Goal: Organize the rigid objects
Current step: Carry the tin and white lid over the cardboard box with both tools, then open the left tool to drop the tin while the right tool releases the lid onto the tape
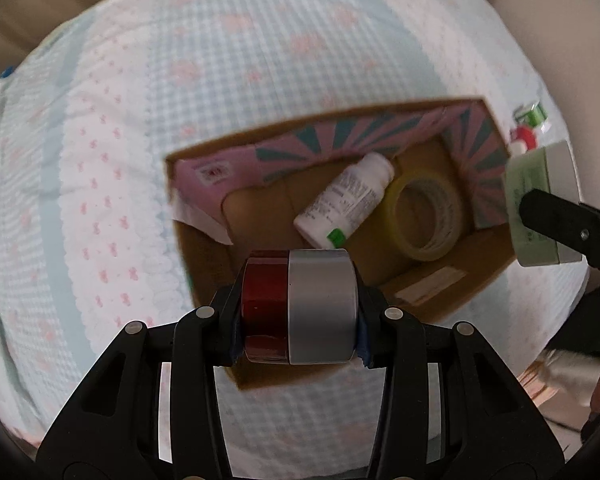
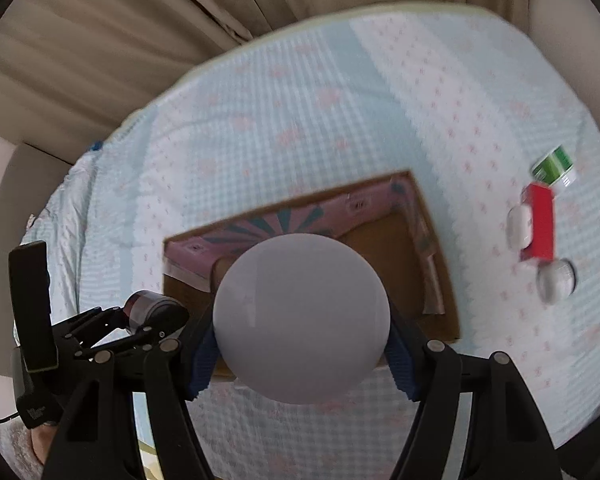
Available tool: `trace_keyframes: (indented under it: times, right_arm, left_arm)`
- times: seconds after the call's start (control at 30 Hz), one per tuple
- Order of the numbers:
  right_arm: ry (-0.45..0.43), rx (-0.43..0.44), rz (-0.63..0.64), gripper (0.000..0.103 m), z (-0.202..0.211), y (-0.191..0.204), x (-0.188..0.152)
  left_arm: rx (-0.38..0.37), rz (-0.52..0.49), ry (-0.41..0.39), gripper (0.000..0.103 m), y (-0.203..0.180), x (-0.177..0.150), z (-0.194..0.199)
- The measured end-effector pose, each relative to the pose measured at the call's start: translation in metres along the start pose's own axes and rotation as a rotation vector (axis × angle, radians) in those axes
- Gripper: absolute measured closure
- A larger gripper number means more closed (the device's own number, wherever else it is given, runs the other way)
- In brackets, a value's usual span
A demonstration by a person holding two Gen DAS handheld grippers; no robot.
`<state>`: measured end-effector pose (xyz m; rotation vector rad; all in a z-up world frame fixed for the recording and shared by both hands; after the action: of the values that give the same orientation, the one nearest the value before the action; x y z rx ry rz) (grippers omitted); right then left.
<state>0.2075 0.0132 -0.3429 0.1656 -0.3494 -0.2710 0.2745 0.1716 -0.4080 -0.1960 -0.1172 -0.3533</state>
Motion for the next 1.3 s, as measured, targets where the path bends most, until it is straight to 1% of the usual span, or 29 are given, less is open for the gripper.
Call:
trace_keyframes:
  times: [0.13, 0.27, 0.37, 0.43, 0.5, 0.67, 0.7, 0.73, 0.77, 0.83, 0.87, 0.9, 1.03, 1.13, 1.17, 1.2, 1.3]
  right_arm:
    - [0.064, 0.002, 0.002, 0.036, -0.039, -0.003, -0.003]
    - [0.109, -0.047, 0.023, 0.036, -0.071, -0.010, -0.004]
    - [0.129, -0.066, 0.037, 0.036, -0.089, -0.012, -0.004]
    - [0.131, -0.079, 0.056, 0.036, -0.096, -0.012, -0.003]
    - [0.135, -0.091, 0.067, 0.036, -0.101, -0.012, -0.002]
    - [0.134, -0.073, 0.040, 0.036, -0.105, -0.013, 0.002]
    - [0.137, -0.071, 0.035, 0.036, -0.106, -0.013, 0.002]
    - [0.140, -0.070, 0.026, 0.033, -0.107, -0.013, 0.002]
    - [0.126, -0.059, 0.012, 0.018, -0.105, -0.014, 0.003]
    - [0.067, -0.029, -0.007, 0.000, -0.097, -0.015, 0.006]
    - [0.041, -0.023, -0.007, 0.000, -0.092, -0.016, 0.008]
    - [0.033, -0.026, -0.003, 0.000, -0.091, -0.016, 0.008]
    - [0.035, -0.041, 0.001, 0.000, -0.085, -0.022, 0.006]
    - [0.023, -0.050, 0.007, 0.000, -0.079, -0.023, 0.003]
    - [0.018, -0.052, 0.009, 0.000, -0.076, -0.024, 0.004]
    - [0.011, -0.054, 0.012, 0.000, -0.075, -0.024, 0.003]
    - [-0.001, -0.056, 0.020, 0.000, -0.069, -0.020, 0.001]
  left_arm:
    - [0.016, -0.042, 0.043, 0.065, -0.001, -0.003, -0.029]
    - [0.041, -0.090, 0.084, 0.065, 0.000, -0.009, -0.056]
    - [0.044, -0.081, 0.110, 0.065, 0.005, -0.011, -0.070]
    - [0.065, -0.102, 0.105, 0.065, 0.004, -0.008, -0.073]
    - [0.057, -0.116, 0.106, 0.065, 0.001, -0.006, -0.074]
    - [0.066, -0.160, 0.093, 0.064, -0.007, 0.001, -0.072]
    - [0.062, -0.163, 0.090, 0.050, -0.008, 0.002, -0.071]
    - [0.057, -0.165, 0.075, 0.033, -0.010, 0.003, -0.067]
    - [0.049, -0.167, 0.052, 0.002, -0.011, 0.005, -0.061]
    - [0.020, -0.167, 0.021, 0.000, -0.014, 0.005, -0.051]
    - [0.017, -0.166, 0.017, 0.000, -0.014, 0.006, -0.048]
    - [0.018, -0.163, 0.013, 0.000, -0.014, 0.006, -0.046]
    - [0.021, -0.138, 0.022, 0.000, -0.007, 0.001, -0.043]
    - [0.014, -0.113, 0.008, 0.000, -0.002, 0.001, -0.036]
    - [0.013, -0.109, 0.002, 0.000, -0.002, -0.001, -0.033]
    - [0.012, -0.104, -0.006, 0.000, -0.006, -0.011, -0.028]
    - [0.016, -0.092, -0.029, 0.000, -0.003, -0.018, -0.019]
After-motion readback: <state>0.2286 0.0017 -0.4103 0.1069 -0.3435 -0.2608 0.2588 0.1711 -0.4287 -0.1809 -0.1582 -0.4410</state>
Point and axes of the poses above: each gripper's, at about its wrist camera, not at the fingertips, and z roughly against the way its jaws point, y to its left, x to its top, the point moved 4 cm from there along -z, roughly the way its jaws point, and after that the axes turned 6 degrees about -x, right-handed, at the moved point
